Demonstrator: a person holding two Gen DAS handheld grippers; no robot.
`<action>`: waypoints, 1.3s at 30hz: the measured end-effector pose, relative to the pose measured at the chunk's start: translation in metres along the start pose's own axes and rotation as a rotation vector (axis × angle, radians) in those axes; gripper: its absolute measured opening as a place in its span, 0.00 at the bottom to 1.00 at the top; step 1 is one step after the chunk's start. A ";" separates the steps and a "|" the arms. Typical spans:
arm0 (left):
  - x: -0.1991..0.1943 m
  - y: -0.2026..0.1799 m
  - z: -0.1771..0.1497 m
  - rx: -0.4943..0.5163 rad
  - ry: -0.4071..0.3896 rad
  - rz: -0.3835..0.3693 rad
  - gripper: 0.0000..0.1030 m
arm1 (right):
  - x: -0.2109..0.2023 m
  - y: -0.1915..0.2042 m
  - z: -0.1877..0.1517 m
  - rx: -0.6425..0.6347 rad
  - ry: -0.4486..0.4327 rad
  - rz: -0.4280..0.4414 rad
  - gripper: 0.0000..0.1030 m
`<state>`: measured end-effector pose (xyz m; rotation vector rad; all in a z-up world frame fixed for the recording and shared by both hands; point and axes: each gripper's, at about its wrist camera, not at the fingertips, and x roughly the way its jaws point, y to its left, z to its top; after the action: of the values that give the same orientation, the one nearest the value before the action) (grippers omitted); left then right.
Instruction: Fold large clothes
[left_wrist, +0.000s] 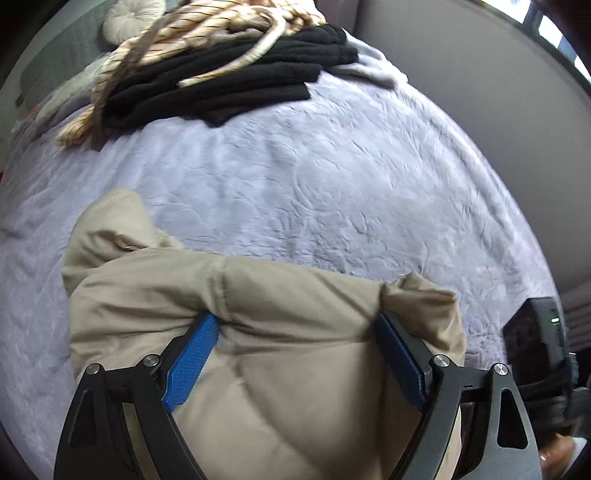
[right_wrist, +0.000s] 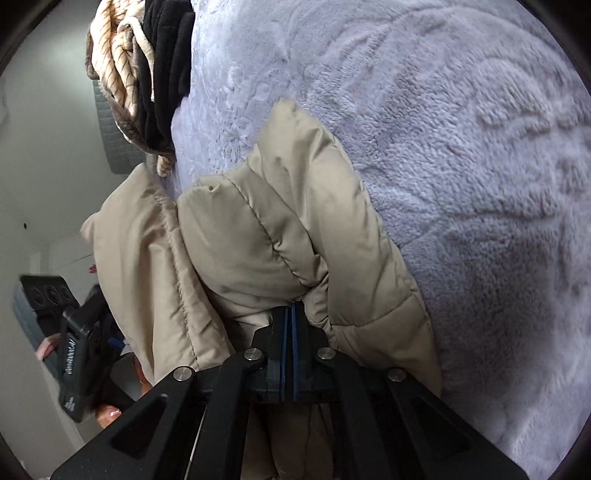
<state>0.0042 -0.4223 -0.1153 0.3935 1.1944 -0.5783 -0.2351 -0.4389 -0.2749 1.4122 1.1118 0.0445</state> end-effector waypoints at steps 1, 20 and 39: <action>0.004 -0.006 0.001 0.016 0.007 0.021 0.85 | -0.006 0.012 0.000 -0.022 -0.021 -0.064 0.00; -0.009 -0.002 0.000 0.039 0.040 0.027 0.85 | -0.017 0.050 -0.075 -0.280 -0.117 -0.362 0.01; -0.095 0.118 -0.090 -0.215 0.067 0.051 1.00 | -0.068 0.068 -0.075 -0.288 -0.183 -0.423 0.24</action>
<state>-0.0157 -0.2570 -0.0567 0.2610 1.2933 -0.3899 -0.2797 -0.4084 -0.1655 0.8888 1.1768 -0.2158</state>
